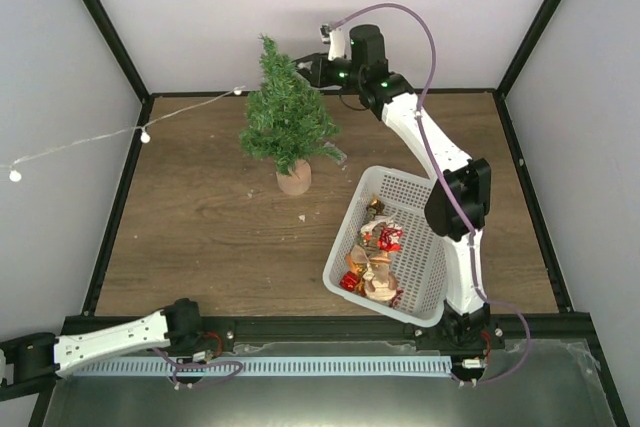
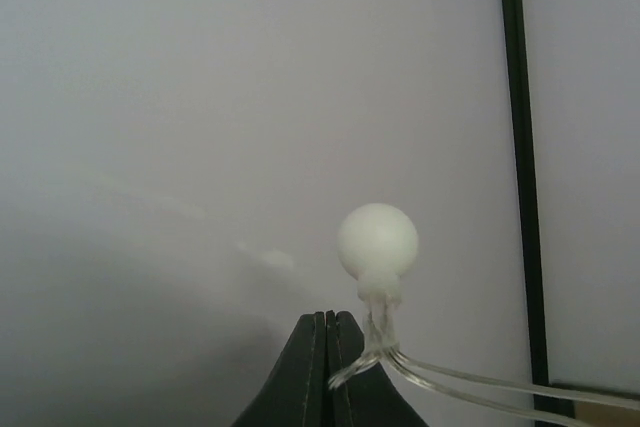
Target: Decorate the small christmas tree
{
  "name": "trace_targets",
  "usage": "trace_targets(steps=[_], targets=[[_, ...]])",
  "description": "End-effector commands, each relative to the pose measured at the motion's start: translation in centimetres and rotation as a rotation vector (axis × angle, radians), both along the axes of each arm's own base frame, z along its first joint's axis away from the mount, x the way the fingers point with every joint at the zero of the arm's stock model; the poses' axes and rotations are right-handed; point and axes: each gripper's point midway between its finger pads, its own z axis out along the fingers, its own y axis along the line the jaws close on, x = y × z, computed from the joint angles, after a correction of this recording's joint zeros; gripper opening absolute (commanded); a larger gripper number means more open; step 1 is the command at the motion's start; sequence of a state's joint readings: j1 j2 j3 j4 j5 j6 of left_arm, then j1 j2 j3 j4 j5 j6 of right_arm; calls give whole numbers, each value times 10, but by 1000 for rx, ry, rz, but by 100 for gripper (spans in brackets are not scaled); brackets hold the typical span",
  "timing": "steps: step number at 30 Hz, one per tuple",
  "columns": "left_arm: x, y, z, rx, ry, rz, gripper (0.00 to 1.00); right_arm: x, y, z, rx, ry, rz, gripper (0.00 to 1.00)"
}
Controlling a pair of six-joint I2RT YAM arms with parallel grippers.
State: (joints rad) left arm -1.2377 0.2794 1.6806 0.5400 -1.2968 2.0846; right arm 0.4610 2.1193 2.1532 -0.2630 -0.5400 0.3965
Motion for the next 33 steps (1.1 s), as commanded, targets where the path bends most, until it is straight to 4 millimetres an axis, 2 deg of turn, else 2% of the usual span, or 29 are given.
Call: trace_targets(steps=[1,3,4,9,12,16,19,24,30,33], targets=[[-115,168,-203,-370,18,82,0,-13,-7,23,3,-46,12,8],[-130,175,-215,-412,8,79,0,-15,-8,25,6,-53,10,9],[-137,179,-221,-428,2,78,0,-15,-9,18,-1,-41,9,10],[-156,182,-239,-449,26,52,0,-19,-13,20,-5,-45,-6,12],[-158,178,-239,-415,54,56,0,-19,-16,22,-5,-53,-21,13],[-154,168,-227,-359,68,70,0,-21,-18,26,-2,-59,-29,13],[-146,152,-211,-277,83,83,0,-22,-19,28,-1,-58,-30,14],[-128,110,-186,-91,118,92,0,-23,-20,25,-7,-52,-33,14],[-113,66,-176,95,161,82,0,-24,-23,27,-15,-55,-51,22],[-109,51,-174,136,163,71,0,-23,-26,26,-26,-53,-66,26]])
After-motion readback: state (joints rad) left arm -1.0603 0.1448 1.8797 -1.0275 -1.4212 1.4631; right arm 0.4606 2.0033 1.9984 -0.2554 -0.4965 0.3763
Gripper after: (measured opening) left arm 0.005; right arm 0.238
